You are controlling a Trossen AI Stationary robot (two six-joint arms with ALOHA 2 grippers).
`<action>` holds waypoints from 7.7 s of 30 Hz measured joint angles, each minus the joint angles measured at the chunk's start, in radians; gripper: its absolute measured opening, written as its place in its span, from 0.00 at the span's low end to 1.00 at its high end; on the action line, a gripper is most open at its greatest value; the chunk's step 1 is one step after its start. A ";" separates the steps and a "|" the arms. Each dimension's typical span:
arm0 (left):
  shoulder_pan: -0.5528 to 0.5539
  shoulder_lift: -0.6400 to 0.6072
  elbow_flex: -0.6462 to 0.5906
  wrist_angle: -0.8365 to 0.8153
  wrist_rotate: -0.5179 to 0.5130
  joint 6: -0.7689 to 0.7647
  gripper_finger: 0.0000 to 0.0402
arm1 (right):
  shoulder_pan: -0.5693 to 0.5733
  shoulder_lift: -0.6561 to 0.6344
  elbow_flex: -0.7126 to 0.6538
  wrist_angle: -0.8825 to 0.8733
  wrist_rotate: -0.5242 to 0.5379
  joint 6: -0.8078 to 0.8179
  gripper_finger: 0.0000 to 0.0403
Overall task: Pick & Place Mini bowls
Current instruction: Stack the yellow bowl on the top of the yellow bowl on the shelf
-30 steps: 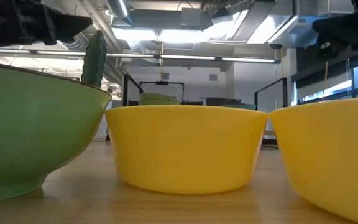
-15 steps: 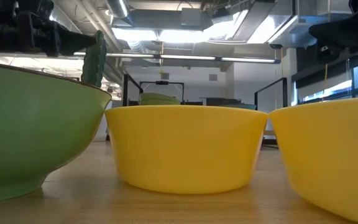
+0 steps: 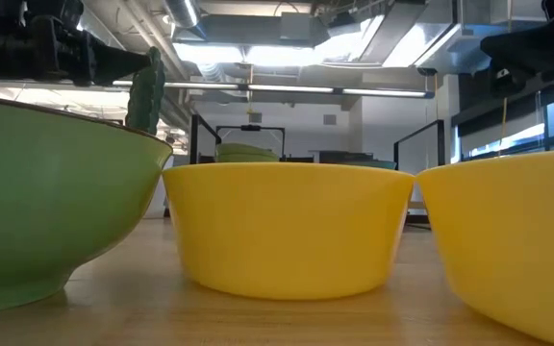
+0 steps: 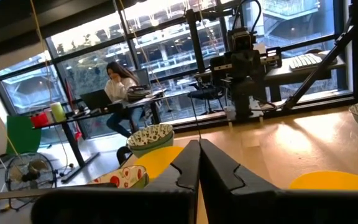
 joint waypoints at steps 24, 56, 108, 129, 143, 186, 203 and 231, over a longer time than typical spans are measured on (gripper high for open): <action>0.000 0.000 0.000 0.000 0.000 -0.001 0.01 | 0.000 0.000 0.000 0.002 0.000 -0.026 0.02; -0.001 0.000 0.000 -0.001 0.001 -0.014 0.02 | 0.000 0.000 0.000 0.002 0.046 -0.084 0.02; -0.001 0.002 0.000 0.053 0.023 -0.028 0.02 | 0.000 0.000 -0.001 0.010 0.046 0.026 0.02; -0.001 0.002 0.000 0.060 0.023 -0.024 0.01 | 0.000 0.000 -0.001 -0.020 0.046 0.004 0.02; -0.001 0.002 0.000 0.059 0.023 -0.028 0.01 | 0.000 0.004 -0.001 0.010 0.028 0.062 0.02; -0.001 0.002 0.000 0.059 -0.053 -0.052 0.01 | 0.012 1.374 0.862 -0.193 0.029 0.094 0.45; -0.001 0.002 0.000 0.051 -0.052 -0.049 0.01 | -0.124 1.797 1.295 -0.504 -0.142 0.024 0.54; -0.001 0.002 0.000 0.044 -0.053 -0.043 0.01 | -0.261 1.875 1.295 -0.550 -0.230 0.187 0.54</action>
